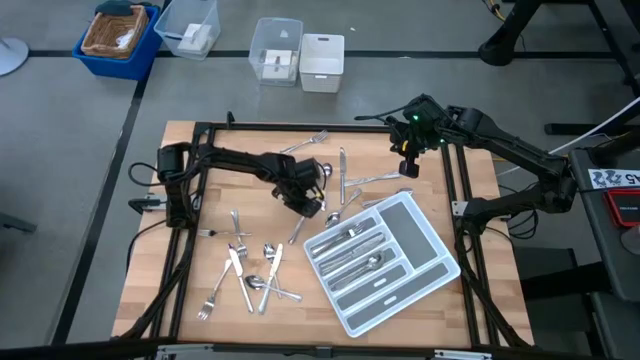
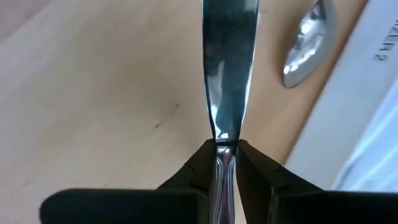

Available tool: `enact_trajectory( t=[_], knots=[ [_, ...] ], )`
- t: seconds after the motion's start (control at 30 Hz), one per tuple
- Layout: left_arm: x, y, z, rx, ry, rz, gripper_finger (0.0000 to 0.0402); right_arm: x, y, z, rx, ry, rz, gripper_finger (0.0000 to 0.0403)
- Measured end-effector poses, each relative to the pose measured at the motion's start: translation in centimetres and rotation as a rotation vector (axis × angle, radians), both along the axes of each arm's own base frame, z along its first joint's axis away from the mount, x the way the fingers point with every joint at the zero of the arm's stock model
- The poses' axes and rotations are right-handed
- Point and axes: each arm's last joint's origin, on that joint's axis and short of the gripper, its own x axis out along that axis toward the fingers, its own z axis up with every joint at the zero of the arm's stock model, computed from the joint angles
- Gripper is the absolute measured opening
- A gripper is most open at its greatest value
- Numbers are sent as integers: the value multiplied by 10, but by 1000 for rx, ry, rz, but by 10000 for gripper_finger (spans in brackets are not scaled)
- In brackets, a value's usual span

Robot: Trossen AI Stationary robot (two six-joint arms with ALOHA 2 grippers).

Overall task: Sort silverware
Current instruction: Put the silver table knife into the silverware tray

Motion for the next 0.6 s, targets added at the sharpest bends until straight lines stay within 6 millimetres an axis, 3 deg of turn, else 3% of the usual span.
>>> enact_trajectory(
  t=[0.37,0.6],
  knots=[
    [-1,-2,-2,220,77,102,40,0,0,0,-2,-3,0,14],
    [2,-3,-1,207,54,148,40,0,0,0,-3,-5,0,14]
  ],
)
